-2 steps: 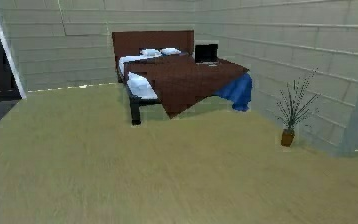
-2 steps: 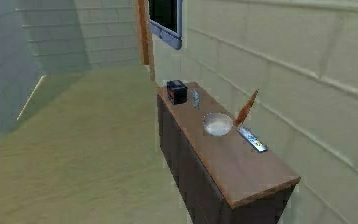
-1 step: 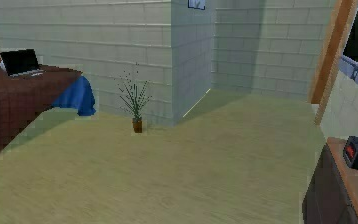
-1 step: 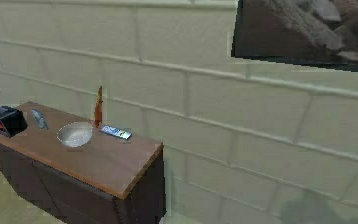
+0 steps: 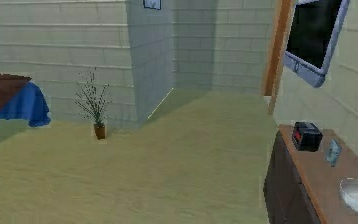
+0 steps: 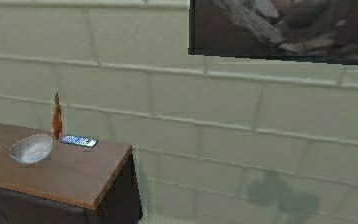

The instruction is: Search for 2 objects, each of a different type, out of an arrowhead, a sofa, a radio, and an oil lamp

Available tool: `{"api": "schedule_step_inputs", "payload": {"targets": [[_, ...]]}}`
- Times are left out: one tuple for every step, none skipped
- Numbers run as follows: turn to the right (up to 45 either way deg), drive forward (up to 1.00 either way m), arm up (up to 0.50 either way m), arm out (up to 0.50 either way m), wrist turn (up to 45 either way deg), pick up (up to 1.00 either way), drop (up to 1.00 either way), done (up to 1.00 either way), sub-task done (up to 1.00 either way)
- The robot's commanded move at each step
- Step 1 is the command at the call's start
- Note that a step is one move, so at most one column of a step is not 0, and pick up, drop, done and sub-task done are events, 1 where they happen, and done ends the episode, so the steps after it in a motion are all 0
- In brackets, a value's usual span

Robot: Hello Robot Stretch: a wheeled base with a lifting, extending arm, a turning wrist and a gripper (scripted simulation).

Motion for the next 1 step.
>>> {"api": "schedule_step_inputs", "payload": {"targets": [[3.0,0.00,0.00,0.00,0.0,0.00,0.00,0.00,0.00]]}}
